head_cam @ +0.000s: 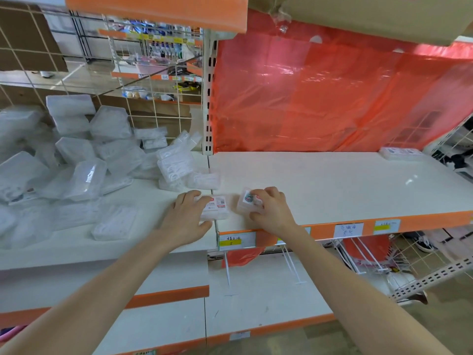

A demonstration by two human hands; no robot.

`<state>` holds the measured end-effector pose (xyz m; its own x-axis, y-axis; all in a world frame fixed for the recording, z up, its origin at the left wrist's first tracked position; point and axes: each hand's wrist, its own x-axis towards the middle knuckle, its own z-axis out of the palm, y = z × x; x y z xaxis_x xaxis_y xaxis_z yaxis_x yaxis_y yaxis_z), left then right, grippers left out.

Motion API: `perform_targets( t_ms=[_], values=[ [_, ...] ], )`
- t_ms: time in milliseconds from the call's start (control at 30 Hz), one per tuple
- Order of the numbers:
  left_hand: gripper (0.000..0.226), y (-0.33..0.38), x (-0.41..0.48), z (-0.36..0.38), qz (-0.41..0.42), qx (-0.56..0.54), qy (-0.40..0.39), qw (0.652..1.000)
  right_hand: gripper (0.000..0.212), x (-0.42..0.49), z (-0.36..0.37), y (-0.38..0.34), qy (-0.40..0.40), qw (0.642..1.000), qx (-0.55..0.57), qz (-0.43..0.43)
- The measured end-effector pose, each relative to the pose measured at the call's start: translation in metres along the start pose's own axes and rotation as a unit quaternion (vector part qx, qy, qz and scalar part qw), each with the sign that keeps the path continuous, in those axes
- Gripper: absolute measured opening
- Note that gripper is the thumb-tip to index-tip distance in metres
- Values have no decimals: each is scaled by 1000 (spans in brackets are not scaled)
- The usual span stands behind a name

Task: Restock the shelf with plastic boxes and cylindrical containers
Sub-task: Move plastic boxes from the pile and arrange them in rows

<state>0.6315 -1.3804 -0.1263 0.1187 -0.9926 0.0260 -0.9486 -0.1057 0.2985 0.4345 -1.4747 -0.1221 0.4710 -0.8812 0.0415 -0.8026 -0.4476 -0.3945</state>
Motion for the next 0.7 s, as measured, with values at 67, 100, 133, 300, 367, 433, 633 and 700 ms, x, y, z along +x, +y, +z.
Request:
perform_targets(
  t_ms=[67,100,133,300,367,433,633,700],
  values=[
    [58,-2,-2,1,-3,-15,-5,1000,56,-3,5,0,-7,1000,-8,8],
    [57,-3,-2,2,-2,-21,-4,1000,56,-5,7,0,-6,1000,-7,12],
    [56,-4,-2,2,0,-24,-2,1000,56,-7,8,-1,-3,1000,-3,18],
    [55,-2,5,3,15,-14,3,1000,56,-10,8,0,-4,999,1,32],
    [53,0,11,1,20,-18,0,1000,56,-10,5,2,-8,999,-5,38],
    [52,6,16,1,19,-27,0,999,56,-11,0,7,3,999,-11,48],
    [50,63,39,8,25,-66,37,997,56,-19,-40,53,76,994,-18,79],
    [50,94,49,15,41,-75,38,996,56,-24,-54,77,82,993,-23,86]
  ],
)
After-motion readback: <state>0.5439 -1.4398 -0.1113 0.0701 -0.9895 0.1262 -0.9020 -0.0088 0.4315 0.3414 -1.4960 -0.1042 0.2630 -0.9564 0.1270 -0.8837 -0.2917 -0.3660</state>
